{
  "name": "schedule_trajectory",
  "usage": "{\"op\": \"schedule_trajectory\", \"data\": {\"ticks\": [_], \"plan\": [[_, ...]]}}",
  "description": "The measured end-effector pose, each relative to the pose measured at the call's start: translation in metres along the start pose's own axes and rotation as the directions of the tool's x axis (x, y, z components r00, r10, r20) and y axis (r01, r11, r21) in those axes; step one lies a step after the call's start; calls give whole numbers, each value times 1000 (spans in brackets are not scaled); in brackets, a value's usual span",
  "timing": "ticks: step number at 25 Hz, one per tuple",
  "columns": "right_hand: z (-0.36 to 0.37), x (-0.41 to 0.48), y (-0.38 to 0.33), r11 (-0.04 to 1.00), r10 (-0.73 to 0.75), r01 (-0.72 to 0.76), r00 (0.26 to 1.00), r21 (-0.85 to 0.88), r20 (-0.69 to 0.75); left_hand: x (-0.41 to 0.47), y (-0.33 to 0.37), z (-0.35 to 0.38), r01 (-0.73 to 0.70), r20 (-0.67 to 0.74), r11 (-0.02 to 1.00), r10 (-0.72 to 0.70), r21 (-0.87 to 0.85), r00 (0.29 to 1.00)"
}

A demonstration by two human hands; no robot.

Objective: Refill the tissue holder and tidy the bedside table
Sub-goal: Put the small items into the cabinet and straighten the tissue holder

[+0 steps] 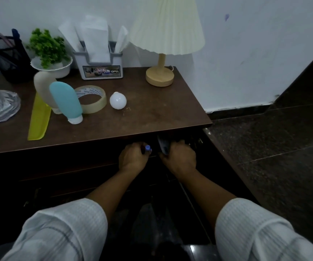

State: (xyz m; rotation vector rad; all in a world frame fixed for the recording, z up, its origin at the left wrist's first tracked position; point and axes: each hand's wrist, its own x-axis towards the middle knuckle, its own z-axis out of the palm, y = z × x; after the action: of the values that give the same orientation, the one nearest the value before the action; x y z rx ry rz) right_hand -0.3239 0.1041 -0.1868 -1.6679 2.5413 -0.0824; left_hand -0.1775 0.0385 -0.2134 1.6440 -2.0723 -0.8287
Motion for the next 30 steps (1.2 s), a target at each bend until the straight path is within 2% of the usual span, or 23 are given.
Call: {"op": "schedule_trajectory", "data": {"ticks": [6, 10, 13, 17, 30], "plan": [[3, -14, 10, 996, -79, 80, 996, 45, -37, 1, -1, 6, 29, -50, 999, -30, -15, 998], [17, -28, 16, 973, -232, 232, 967, -14, -104, 0, 0, 6, 41, -65, 999, -42, -24, 997], [25, -33, 21, 958, -284, 282, 957, -52, -53, -1, 1, 8, 52, -69, 998, -53, -17, 996], [30, -36, 22, 951, -297, 297, 955, -81, 10, -3, 2, 11, 66, -73, 998, -67, -8, 995], [34, -28, 27, 952, -285, 285, 958, -110, 12, 8, 16, 25, 28, -86, 999, -27, 17, 996]]}}
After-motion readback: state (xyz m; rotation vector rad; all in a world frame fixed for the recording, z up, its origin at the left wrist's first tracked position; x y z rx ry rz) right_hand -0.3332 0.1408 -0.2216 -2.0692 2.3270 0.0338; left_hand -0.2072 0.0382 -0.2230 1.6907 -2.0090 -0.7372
